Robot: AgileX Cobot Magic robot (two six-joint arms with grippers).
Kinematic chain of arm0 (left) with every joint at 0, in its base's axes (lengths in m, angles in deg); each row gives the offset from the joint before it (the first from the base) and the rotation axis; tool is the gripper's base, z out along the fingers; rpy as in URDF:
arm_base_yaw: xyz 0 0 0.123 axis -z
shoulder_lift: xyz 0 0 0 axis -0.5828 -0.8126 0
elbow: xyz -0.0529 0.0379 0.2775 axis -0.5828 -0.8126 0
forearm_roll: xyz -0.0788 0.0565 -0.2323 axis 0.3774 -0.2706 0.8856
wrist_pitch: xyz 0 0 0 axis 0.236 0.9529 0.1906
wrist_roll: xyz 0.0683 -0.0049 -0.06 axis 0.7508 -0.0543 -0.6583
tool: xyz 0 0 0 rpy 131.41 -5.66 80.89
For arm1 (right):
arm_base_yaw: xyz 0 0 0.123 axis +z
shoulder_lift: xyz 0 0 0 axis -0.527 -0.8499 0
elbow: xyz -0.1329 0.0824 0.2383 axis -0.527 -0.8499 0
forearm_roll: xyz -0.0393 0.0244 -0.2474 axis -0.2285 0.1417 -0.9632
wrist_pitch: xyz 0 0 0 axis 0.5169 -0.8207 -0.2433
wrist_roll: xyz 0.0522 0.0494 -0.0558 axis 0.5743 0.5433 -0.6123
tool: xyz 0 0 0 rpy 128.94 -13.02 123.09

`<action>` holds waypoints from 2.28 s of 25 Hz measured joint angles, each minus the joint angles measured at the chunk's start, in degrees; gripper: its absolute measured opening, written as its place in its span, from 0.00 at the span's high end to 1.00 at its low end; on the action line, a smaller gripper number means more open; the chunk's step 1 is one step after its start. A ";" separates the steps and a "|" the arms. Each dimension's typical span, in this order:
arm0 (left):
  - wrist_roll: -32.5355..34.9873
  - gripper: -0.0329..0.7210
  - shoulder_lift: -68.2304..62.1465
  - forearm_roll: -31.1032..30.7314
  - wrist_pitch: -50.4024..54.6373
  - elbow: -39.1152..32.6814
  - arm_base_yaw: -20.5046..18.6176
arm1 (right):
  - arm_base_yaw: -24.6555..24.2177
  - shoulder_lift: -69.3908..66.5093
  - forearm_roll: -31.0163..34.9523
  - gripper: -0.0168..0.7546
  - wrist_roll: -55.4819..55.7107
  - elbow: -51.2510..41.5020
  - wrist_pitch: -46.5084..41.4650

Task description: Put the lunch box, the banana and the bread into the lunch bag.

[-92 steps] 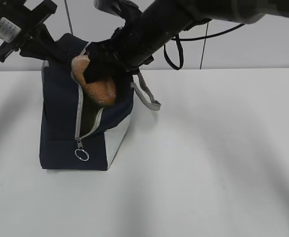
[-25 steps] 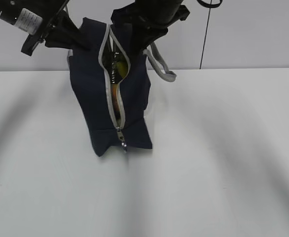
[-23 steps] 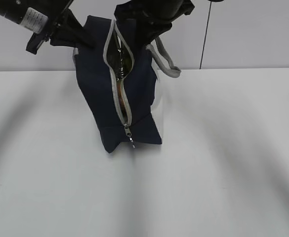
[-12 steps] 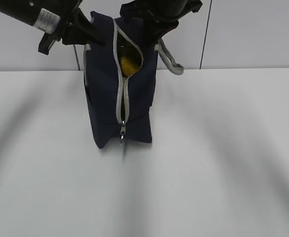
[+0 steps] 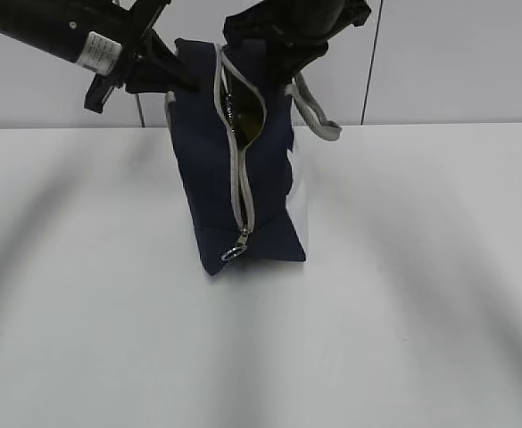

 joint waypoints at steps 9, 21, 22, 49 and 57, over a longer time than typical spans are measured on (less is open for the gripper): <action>0.07 0.96 -1.52 1.14 -0.05 0.00 0.05 | 0.00 0.00 -0.82 0.99 0.00 -2.96 0.24; 0.07 0.96 -2.96 0.64 -0.23 0.00 0.05 | 0.00 0.00 -1.33 0.99 0.00 -5.82 1.14; 0.07 0.96 -3.05 0.53 -0.23 0.00 0.05 | 0.00 0.00 -1.33 0.99 0.00 -6.10 1.14; -6.87 0.39 15.23 -17.45 11.70 0.55 -6.26 | 0.00 26.71 4.70 0.32 -14.72 -29.06 1.26; -10.10 0.39 22.00 -22.20 12.37 0.49 0.18 | 0.66 50.81 13.14 0.32 -27.94 -59.16 24.12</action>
